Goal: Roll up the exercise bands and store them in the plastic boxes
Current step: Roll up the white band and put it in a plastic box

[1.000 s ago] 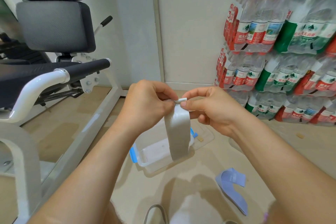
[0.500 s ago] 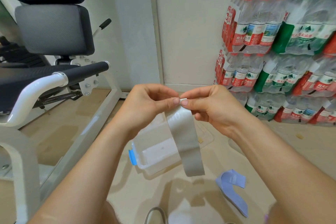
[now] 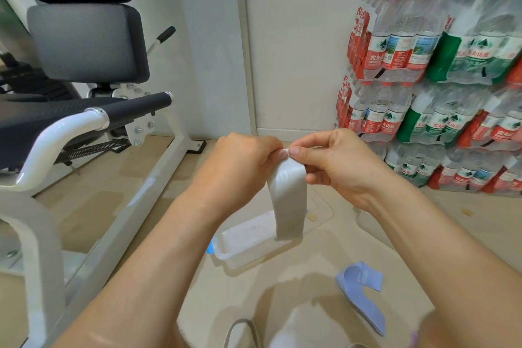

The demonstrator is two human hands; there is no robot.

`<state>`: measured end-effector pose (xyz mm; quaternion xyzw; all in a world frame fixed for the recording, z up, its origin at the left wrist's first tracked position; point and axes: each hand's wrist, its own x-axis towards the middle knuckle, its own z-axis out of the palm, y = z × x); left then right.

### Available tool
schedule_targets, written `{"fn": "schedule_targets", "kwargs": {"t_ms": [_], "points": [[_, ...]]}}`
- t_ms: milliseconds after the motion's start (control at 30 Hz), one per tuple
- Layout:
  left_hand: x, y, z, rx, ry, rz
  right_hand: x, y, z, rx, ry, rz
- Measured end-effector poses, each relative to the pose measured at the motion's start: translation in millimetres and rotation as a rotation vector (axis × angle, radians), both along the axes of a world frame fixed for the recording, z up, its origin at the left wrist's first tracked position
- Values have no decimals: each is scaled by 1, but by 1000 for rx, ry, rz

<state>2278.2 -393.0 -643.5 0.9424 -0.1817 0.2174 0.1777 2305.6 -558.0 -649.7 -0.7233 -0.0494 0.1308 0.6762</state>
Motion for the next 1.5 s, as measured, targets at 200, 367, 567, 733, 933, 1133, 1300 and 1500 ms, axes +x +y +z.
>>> {"fn": "schedule_targets", "kwargs": {"t_ms": [200, 367, 567, 733, 933, 1133, 1300, 1500], "points": [[-3, -7, 1, -603, 185, 53, 0, -5, 4, 129, 42, 22], [-1, -8, 2, -866, 409, 90, 1, -5, 5, 115, -8, -7], [-3, -7, 5, -1051, 560, 1, -3, -2, 6, 12, -193, -41], [-4, -9, 8, -1212, 507, 9, -6, 3, 5, 180, -53, 25], [0, -10, 2, -1213, 441, 41, -2, 9, 0, 314, 15, -92], [-5, 15, 15, -901, 592, -298, 0, -6, 8, 310, 47, 121], [-14, 11, 23, -740, 641, -384, 1, -11, 8, 356, 93, 294], [-18, 9, 27, -680, 602, -348, 0, -11, 8, 370, 97, 286]]}}
